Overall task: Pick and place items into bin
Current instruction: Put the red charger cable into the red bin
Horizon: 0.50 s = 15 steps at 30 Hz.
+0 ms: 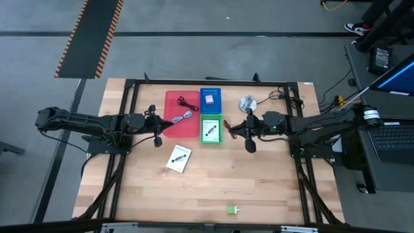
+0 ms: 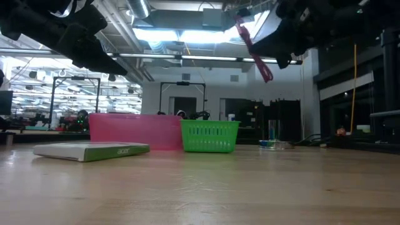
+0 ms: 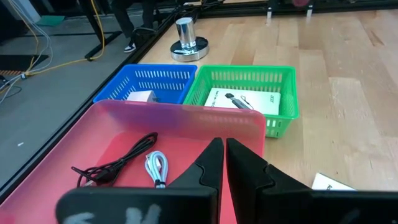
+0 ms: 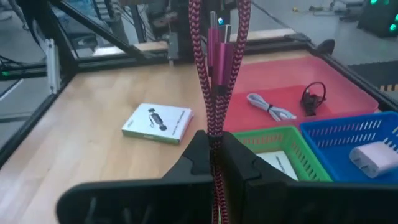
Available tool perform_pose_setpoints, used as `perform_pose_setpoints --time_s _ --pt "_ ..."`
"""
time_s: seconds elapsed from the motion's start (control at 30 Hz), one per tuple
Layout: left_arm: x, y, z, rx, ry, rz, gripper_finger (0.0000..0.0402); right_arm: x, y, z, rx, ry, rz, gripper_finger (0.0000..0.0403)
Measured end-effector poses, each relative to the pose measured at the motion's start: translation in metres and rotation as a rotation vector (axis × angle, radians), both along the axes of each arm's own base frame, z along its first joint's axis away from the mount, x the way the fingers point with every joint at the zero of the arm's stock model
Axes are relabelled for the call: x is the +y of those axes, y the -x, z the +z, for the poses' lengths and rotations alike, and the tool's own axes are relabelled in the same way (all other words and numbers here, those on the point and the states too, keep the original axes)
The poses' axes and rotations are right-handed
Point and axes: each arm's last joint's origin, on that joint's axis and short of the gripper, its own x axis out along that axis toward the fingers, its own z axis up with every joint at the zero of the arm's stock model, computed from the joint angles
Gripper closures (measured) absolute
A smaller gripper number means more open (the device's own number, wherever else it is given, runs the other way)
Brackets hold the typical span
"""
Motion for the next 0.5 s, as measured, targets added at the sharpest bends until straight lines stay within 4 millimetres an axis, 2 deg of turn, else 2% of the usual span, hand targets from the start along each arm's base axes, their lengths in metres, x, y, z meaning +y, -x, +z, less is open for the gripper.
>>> perform_pose_setpoints --time_s 0.13,0.37,0.5 --pt "0.0 0.0 0.0 0.0 0.001 0.001 0.0386 -0.004 -0.017 0.0 0.026 -0.003 -0.022 0.0403" --pt "0.0 0.0 0.0 -0.001 0.003 0.001 0.0386 -0.014 -0.059 0.007 0.035 0.05 -0.037 0.0403" --pt "0.0 0.0 0.0 -0.006 0.015 0.007 0.0386 -0.019 -0.082 0.003 -0.023 0.056 -0.05 0.0403"
